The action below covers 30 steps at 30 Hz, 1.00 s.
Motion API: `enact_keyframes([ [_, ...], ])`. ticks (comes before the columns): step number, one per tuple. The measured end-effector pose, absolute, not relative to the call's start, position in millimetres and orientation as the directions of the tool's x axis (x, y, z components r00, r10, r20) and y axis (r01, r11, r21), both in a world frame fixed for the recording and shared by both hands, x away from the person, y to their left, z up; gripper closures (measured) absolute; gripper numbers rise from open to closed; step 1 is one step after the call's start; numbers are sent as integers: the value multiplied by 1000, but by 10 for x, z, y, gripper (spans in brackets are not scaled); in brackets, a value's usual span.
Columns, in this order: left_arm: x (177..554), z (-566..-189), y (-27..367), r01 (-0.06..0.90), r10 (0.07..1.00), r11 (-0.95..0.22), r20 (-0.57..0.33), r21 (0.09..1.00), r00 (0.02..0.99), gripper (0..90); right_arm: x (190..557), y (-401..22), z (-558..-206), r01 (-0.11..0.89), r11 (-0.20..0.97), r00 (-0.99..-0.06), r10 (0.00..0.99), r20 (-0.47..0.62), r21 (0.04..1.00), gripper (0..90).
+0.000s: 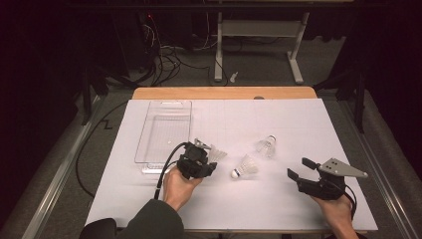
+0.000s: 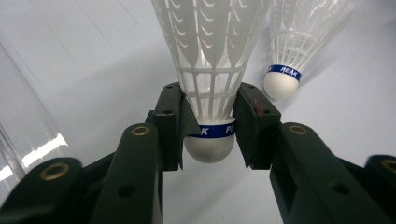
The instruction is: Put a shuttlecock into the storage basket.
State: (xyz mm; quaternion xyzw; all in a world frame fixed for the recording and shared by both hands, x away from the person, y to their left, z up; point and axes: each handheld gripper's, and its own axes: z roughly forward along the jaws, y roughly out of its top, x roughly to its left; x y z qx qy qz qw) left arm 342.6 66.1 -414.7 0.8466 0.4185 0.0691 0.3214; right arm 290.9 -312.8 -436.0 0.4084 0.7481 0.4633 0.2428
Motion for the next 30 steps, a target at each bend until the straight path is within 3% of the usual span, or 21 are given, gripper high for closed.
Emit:
enact_keyframes([
  [30, 3309, -3953, 996, 598, 760, -323, -176, 734, 625, 650, 2906, -3127, -4359, 384, 235, -549, 836, 16, 893, 313],
])
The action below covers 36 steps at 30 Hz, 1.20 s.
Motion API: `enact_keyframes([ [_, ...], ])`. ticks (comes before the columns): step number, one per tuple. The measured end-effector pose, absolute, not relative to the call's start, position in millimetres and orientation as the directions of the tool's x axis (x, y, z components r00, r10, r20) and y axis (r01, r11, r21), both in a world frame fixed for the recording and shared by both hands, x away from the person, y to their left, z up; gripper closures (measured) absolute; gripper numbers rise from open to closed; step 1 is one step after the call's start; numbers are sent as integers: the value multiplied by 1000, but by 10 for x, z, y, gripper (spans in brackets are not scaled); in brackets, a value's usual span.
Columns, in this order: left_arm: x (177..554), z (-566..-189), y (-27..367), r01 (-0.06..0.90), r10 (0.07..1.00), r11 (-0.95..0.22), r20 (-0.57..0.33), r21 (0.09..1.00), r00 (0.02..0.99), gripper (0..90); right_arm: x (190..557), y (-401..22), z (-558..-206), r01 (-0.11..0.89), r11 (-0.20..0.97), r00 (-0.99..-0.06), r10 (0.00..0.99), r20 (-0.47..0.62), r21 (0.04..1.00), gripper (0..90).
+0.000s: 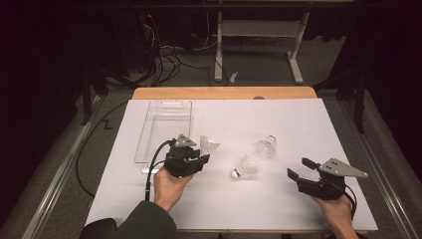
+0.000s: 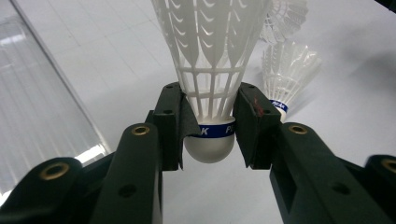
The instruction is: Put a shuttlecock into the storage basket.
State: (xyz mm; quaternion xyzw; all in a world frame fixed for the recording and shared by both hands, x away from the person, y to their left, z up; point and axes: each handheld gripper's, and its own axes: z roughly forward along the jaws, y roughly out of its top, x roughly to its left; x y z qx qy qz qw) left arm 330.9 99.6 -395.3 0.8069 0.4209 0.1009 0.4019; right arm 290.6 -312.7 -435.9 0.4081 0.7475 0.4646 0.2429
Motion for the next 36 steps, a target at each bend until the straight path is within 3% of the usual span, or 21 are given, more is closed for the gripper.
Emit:
enact_keyframes([
  [36, 3287, -3859, 1583, 573, 795, -185, -221, 798, 565, 650, 2913, -3127, -4360, 384, 237, -548, 836, 14, 892, 313],
])
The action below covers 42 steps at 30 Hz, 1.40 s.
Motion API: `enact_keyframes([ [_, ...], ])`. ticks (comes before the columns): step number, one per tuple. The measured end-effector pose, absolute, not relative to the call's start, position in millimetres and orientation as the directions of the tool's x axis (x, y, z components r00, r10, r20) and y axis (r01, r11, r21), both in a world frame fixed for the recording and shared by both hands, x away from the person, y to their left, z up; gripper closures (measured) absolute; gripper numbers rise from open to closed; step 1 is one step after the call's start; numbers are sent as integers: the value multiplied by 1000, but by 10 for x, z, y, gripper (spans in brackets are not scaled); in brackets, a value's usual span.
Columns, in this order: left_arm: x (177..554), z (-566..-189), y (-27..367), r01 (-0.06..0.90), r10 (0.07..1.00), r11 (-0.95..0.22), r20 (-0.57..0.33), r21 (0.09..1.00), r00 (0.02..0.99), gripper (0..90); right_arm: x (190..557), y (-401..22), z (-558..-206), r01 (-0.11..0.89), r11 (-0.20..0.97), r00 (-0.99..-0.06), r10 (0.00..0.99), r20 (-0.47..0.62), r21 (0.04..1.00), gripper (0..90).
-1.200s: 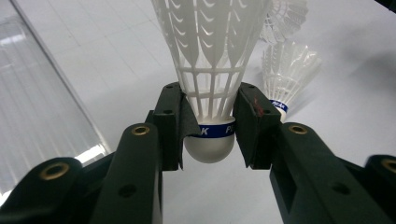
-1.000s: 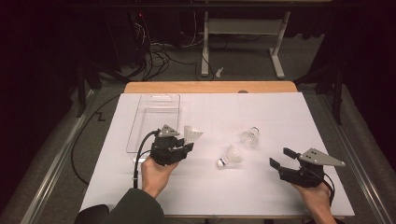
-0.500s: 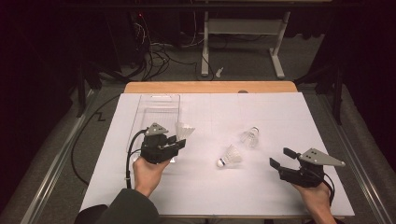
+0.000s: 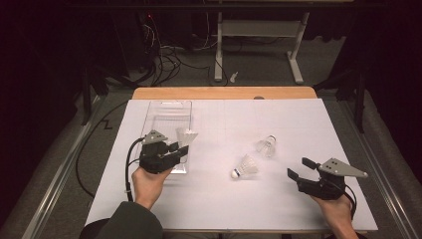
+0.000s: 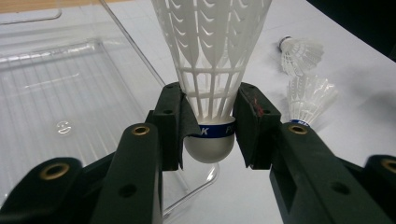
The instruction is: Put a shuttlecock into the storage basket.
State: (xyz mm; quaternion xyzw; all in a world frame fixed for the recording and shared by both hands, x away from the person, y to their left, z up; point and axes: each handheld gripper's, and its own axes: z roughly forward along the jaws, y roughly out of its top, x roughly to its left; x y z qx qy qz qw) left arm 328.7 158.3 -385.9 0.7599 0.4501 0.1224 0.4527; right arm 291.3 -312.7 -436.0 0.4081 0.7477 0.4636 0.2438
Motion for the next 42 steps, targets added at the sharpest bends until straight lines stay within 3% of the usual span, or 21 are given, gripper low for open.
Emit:
enact_keyframes([
  [42, 3569, -3839, 1890, 618, 861, -140, -213, 774, 461, 650, 2909, -3128, -4358, 386, 233, -545, 839, 17, 893, 313],
])
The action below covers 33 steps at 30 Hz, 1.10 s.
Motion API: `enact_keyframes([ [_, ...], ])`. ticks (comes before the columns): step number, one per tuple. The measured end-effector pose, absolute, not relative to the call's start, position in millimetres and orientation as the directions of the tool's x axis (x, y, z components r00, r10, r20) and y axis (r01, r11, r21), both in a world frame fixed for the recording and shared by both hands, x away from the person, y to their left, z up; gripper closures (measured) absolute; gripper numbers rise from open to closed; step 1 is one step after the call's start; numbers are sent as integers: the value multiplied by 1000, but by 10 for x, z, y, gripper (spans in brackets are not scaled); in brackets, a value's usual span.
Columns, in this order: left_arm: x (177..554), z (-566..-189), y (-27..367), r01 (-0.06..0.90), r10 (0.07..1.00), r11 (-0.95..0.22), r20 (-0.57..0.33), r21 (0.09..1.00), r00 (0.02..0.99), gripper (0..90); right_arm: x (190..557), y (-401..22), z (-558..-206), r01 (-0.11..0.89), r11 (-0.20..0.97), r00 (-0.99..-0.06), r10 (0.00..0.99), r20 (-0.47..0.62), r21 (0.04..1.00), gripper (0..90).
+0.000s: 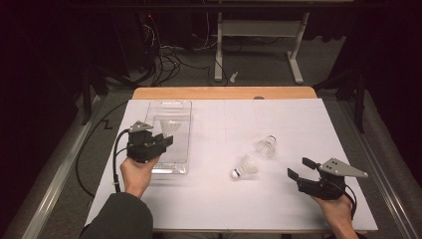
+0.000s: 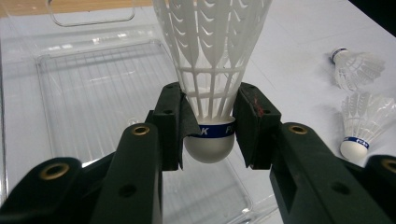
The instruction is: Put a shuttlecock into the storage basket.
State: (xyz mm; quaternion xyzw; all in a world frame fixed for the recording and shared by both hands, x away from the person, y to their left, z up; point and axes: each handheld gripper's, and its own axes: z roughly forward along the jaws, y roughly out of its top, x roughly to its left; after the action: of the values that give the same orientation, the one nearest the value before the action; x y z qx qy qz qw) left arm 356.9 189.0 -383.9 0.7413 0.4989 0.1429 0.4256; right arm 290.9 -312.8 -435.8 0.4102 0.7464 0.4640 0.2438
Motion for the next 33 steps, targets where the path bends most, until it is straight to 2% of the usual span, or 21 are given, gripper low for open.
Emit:
enact_keyframes([
  [33, 4090, -3795, 1747, 643, 887, -145, -188, 752, 421, 648, 2913, -3129, -4358, 384, 235, -548, 836, 15, 893, 313],
])
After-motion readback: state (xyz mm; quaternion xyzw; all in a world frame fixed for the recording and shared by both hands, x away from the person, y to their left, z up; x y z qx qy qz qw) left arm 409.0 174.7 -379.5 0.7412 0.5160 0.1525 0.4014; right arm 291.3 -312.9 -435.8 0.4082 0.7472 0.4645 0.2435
